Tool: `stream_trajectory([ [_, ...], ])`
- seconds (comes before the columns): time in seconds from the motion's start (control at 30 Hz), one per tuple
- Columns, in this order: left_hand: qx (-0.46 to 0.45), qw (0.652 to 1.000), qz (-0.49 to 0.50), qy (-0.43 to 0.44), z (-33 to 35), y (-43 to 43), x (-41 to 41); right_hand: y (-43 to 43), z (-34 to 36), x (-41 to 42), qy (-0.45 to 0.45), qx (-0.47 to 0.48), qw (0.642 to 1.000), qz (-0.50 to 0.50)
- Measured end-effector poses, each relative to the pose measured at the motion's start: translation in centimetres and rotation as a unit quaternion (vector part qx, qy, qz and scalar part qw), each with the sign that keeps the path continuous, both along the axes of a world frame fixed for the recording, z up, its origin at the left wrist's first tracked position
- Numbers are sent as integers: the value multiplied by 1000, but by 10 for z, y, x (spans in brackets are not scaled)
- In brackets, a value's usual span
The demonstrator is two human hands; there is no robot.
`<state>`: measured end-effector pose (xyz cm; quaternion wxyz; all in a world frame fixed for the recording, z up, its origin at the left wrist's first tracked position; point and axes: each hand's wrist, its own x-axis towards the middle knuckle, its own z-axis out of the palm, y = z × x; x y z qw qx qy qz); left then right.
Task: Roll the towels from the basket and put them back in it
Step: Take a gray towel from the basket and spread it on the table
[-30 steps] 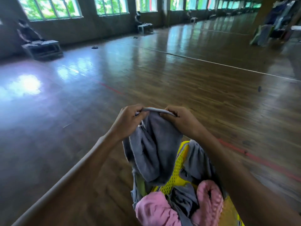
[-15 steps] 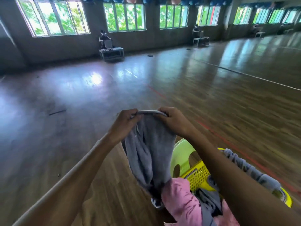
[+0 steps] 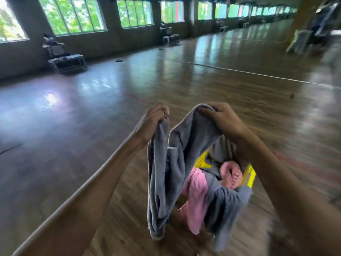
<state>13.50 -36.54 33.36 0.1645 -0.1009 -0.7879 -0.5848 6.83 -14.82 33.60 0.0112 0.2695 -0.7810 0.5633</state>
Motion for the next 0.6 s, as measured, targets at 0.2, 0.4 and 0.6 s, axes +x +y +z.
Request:
stream_trajectory([
  [0.2, 10, 995, -97, -14, 14, 107, -18, 121, 18, 44, -44, -75, 982, -170],
  [0.4, 16, 978, -206, -11, 28, 236, -47, 256, 35, 80, -60, -170, 941, -287],
  [0.6, 31, 960, -273, -56, 38, 388, -88, 386, 44, 89, -50, -171, 918, -354],
])
